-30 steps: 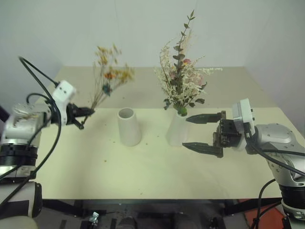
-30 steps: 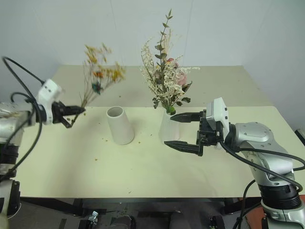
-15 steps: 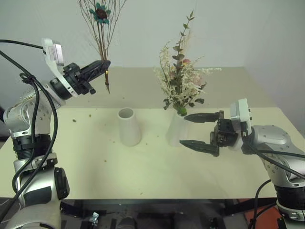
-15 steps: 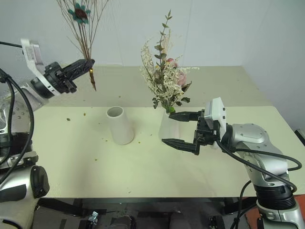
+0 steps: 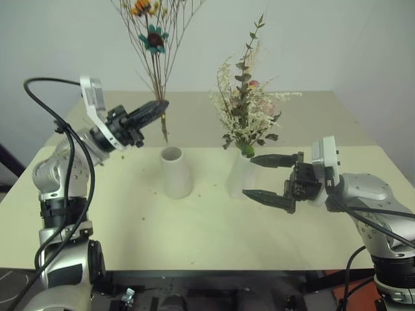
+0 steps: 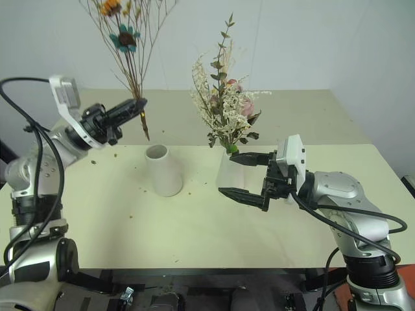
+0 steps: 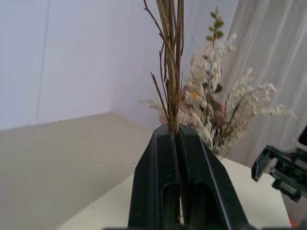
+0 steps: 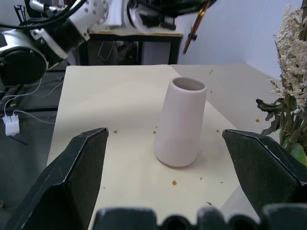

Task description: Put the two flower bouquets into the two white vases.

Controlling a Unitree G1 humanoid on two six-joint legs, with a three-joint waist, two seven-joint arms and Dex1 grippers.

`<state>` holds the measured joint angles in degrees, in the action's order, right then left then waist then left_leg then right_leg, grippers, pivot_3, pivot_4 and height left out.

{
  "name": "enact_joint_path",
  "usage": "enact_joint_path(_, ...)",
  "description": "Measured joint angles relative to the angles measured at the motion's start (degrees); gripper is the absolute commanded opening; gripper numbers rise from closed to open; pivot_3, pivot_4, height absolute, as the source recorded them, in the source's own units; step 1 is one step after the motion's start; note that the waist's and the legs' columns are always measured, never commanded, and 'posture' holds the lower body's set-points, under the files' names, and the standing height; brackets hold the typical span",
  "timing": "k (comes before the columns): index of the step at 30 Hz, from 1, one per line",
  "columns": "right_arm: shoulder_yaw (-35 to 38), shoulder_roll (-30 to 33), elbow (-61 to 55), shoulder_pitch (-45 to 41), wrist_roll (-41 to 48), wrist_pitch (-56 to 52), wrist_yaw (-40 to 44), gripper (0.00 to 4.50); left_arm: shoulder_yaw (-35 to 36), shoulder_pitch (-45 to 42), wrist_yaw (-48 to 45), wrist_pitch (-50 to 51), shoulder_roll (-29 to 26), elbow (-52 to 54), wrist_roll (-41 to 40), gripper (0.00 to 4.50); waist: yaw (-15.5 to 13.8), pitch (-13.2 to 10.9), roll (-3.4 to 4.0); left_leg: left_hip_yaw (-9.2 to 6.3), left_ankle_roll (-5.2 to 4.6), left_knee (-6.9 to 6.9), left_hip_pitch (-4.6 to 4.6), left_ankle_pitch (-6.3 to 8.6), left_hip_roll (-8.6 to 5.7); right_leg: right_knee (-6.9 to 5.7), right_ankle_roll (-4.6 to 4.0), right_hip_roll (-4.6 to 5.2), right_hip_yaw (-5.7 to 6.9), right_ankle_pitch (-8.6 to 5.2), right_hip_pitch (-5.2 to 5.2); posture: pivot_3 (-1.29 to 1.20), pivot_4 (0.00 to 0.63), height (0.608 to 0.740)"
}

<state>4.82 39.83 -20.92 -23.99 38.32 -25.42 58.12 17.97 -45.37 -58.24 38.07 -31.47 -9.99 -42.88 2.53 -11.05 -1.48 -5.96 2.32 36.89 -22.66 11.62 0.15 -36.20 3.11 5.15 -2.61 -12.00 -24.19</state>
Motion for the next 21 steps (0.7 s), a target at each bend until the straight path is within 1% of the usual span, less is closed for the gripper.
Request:
enact_joint_path(6,0.00,0.00,0.00,0.01,0.01,-0.01,-0.77,4.50,-1.73,3.92,-1.04,-2.87,0.52,0.90,0.39,0.03,-0.05,0.00,0.00,0.00,0.00,0.00,0.00,0.00,0.00,0.02,0.00,0.00,0.00,0.00,0.01,0.00,0.150,0.740)
enact_joint_path(21,0.00,0.15,-0.51,0.02,0.13,-0.47,-0.95,4.50,-3.20,5.73,-0.16,-9.78,2.24,0.18,3.20,0.03,-0.08,0.00,0.00,0.00,0.00,0.00,0.06,0.00,0.00,0.02,0.11,0.00,0.00,-0.06,0.07,0.00,0.150,0.740)
